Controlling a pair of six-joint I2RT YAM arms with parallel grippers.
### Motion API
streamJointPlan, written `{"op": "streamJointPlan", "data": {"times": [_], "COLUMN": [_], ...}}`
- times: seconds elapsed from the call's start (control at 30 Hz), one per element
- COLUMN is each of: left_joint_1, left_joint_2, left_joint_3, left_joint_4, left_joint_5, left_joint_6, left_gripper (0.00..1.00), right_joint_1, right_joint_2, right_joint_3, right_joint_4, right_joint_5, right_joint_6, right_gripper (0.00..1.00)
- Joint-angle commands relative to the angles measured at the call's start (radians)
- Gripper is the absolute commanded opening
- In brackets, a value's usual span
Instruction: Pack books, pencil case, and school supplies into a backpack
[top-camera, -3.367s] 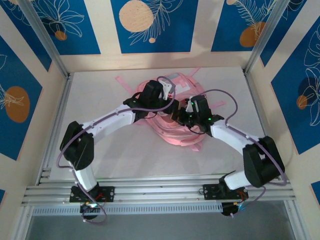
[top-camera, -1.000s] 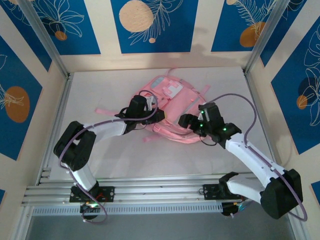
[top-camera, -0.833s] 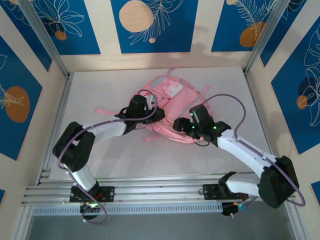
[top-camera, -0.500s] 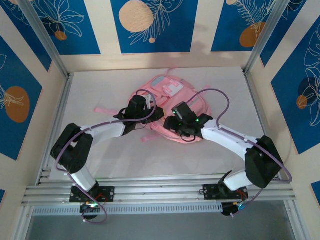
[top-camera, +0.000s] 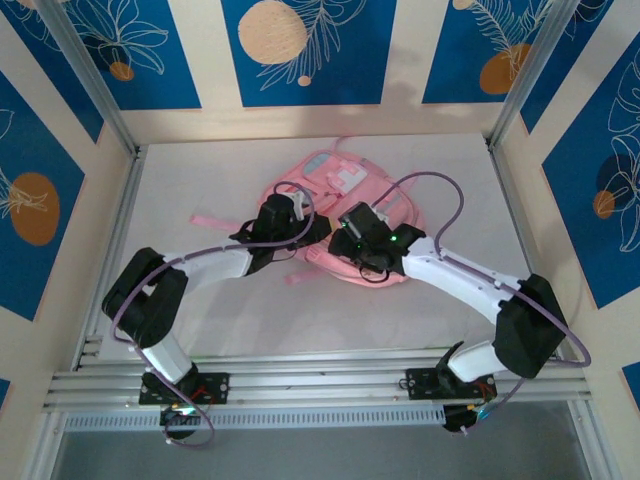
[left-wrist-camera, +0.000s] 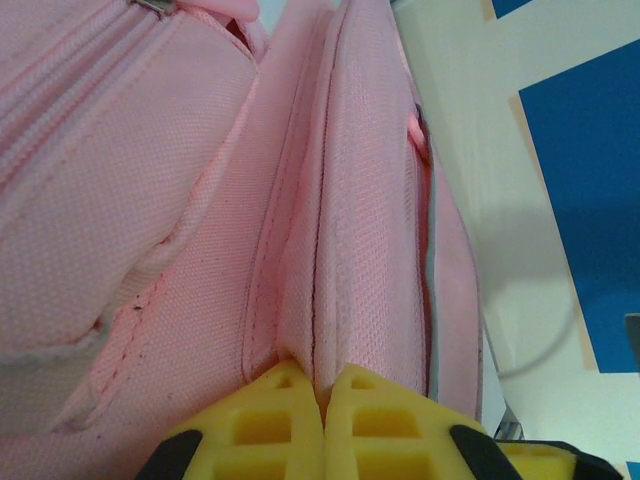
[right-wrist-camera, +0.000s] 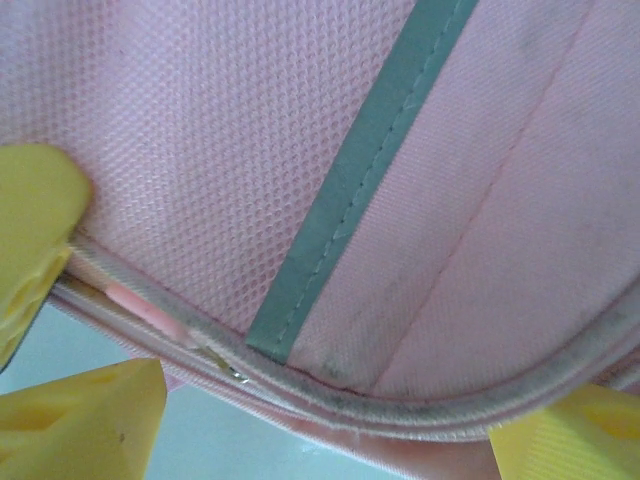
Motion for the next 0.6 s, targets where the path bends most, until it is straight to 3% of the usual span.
{"op": "streamJointPlan", "data": {"times": [0.0, 0.23, 0.57], "left_joint_1": [-0.026, -0.026, -0.026], "left_joint_2": [-0.024, 0.002, -0.004], "left_joint_3": [0.022, 0.052, 0.052], "left_joint_4": [0.140, 0.150, 0.137], "left_joint_5": [0.038, 0.052, 0.073], "left_joint_6": [0.006, -0.004, -0.006], "left_gripper": [0.00, 0.00, 0.00], "right_joint_1": [-0.004, 0.009, 0.011], "right_joint_2": [-0.048, -0.016, 0.089], "right_joint_3": [0.032, 0.083, 0.120], "right_joint_4": [-0.043, -0.092, 0.045], "right_joint_5": [0.006, 0.069, 0.098], "right_joint_6": [-0.028, -0.086, -0.434], "right_gripper": [0.82, 0.84, 0.85]}}
